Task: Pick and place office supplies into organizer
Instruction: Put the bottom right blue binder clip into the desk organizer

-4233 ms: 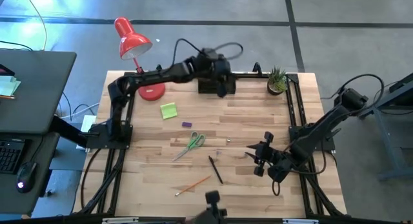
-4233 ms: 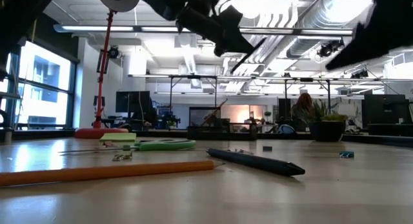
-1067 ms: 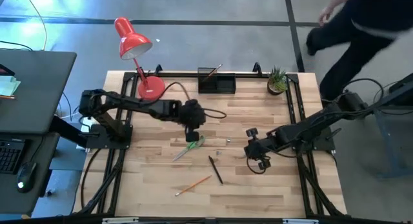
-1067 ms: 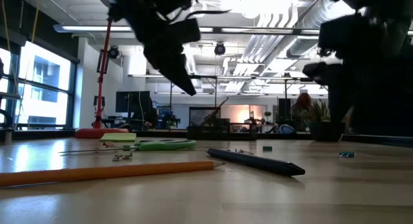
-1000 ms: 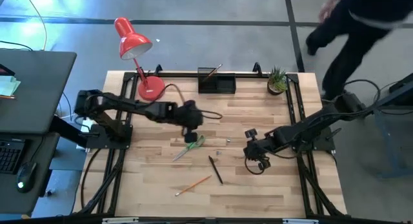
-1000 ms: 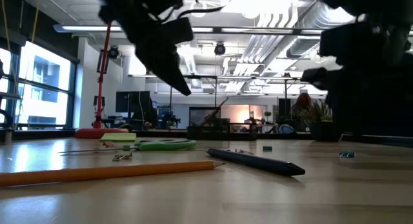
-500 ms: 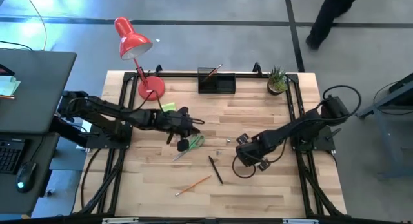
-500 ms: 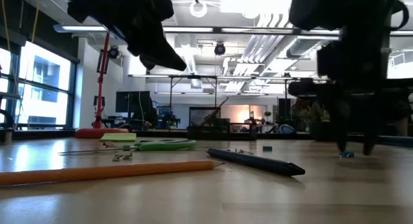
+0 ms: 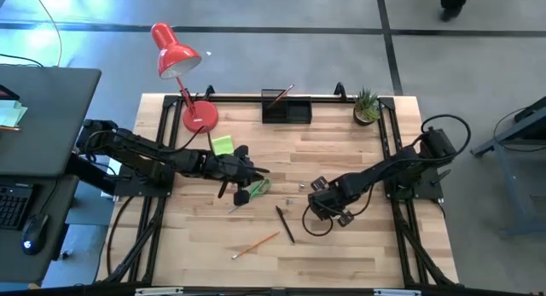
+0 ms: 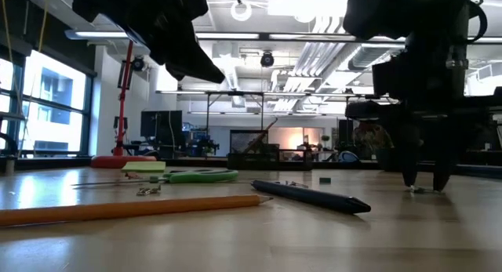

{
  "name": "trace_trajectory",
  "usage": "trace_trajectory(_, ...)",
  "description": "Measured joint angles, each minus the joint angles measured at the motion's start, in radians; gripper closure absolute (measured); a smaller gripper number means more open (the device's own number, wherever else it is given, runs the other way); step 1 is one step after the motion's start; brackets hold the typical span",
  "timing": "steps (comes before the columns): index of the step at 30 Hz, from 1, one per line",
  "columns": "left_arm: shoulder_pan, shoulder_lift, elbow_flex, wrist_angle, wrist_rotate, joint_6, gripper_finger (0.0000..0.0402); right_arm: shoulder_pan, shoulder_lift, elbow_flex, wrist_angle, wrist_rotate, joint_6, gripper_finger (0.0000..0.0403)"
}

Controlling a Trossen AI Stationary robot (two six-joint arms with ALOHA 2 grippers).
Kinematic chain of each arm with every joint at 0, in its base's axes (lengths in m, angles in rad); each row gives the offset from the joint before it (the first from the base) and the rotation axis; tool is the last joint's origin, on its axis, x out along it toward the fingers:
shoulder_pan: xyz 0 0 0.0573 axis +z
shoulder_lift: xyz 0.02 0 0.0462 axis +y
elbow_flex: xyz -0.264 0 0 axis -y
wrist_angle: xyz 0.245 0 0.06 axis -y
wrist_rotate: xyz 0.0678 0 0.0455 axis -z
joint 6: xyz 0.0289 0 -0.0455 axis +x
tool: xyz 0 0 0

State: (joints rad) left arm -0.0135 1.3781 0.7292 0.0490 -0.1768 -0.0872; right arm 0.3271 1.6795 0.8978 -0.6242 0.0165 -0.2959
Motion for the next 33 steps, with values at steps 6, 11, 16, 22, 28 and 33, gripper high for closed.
trace_trajectory(6,0.0,0.0,0.0,0.001,0.0,-0.001,0.0396,-0.005,-0.05,0.0,-0.008,-0.004,0.25,0.0289)
trace_trajectory(11,0.0,0.0,0.0,0.001,0.0,-0.015,0.0396,-0.003,-0.089,0.0,0.051,-0.064,0.441,0.0289)
trace_trajectory(16,0.0,0.001,0.0,0.0,0.0,-0.025,0.0396,0.035,-0.065,0.0,0.119,0.012,0.601,0.0289)
trace_trajectory(22,0.0,0.001,0.0,-0.011,0.0,-0.027,0.0396,0.075,-0.056,-0.001,0.086,0.135,0.724,0.0289)
trace_trajectory(28,0.0,0.001,0.0,-0.023,0.003,-0.046,0.0396,0.117,-0.049,-0.001,0.108,0.202,0.797,0.0289)
trace_trajectory(33,0.0,0.001,0.0,-0.025,0.008,-0.053,0.0396,0.151,-0.018,-0.001,0.107,0.259,0.829,0.0287)
